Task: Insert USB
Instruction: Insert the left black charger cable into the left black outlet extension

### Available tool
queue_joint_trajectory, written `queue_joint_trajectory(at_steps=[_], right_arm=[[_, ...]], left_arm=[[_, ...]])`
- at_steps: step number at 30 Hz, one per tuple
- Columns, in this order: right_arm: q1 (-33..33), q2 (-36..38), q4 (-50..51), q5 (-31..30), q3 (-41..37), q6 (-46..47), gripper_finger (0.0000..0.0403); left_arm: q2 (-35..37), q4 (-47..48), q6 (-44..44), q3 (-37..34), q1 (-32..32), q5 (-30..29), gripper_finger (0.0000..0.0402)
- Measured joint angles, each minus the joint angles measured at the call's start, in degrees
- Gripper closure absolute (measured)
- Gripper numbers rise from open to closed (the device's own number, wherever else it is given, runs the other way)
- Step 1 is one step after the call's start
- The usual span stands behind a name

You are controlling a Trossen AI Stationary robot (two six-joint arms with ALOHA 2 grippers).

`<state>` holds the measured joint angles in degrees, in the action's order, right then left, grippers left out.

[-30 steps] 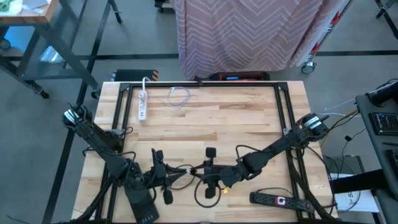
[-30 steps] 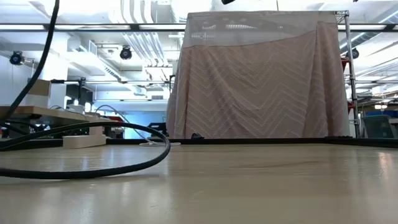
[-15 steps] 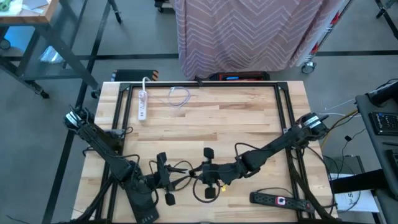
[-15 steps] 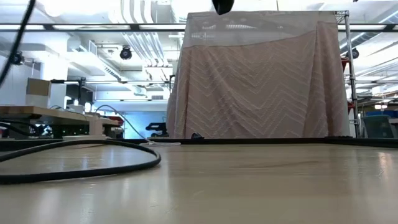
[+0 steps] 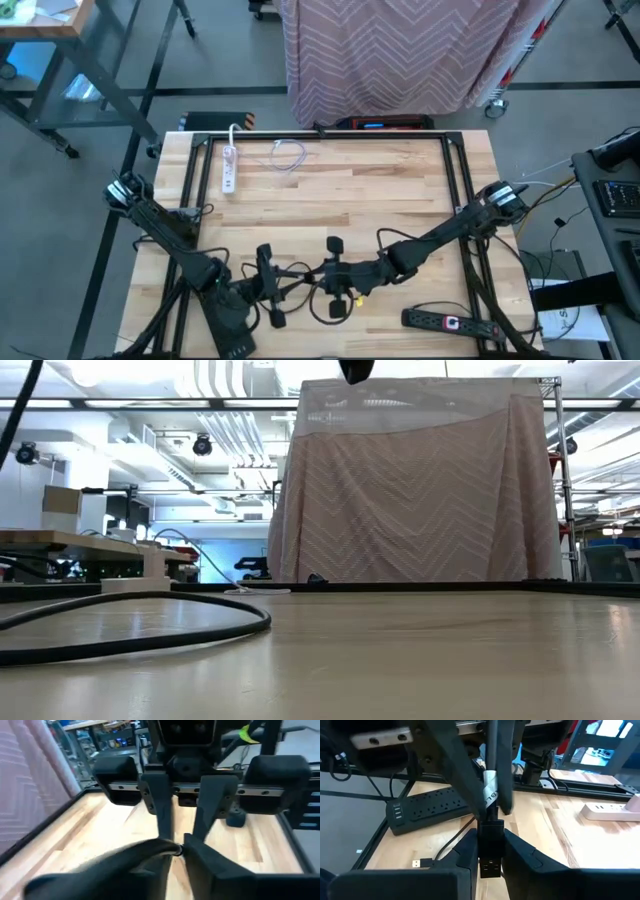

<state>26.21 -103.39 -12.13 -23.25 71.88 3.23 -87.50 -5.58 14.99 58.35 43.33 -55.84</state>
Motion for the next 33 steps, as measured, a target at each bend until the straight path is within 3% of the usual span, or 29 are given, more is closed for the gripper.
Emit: queue_joint_trajectory(at_steps=[7, 19, 24, 33], right_arm=[[0.09, 0.42, 0.0, 2.74, 0.15, -4.09, 0.031], [4.06, 12.54, 23.54, 2.54, 5.31, -6.48, 0.0198], [4.65, 14.21, 27.27, 2.34, 5.19, -0.25, 0.0184], [5.19, 9.76, 28.97, 2.31, 3.43, 6.26, 0.0196]], left_arm=[[1.25, -4.49, 0.8, -0.07, -0.24, 2.24, 0.0395], [14.99, -6.74, 10.25, -0.04, 0.99, 4.21, 0.04], [21.2, -6.23, 12.72, -0.04, 0.74, 15.2, 0.04], [26.42, -5.95, 8.04, -0.04, 0.79, 16.37, 0.0401]])
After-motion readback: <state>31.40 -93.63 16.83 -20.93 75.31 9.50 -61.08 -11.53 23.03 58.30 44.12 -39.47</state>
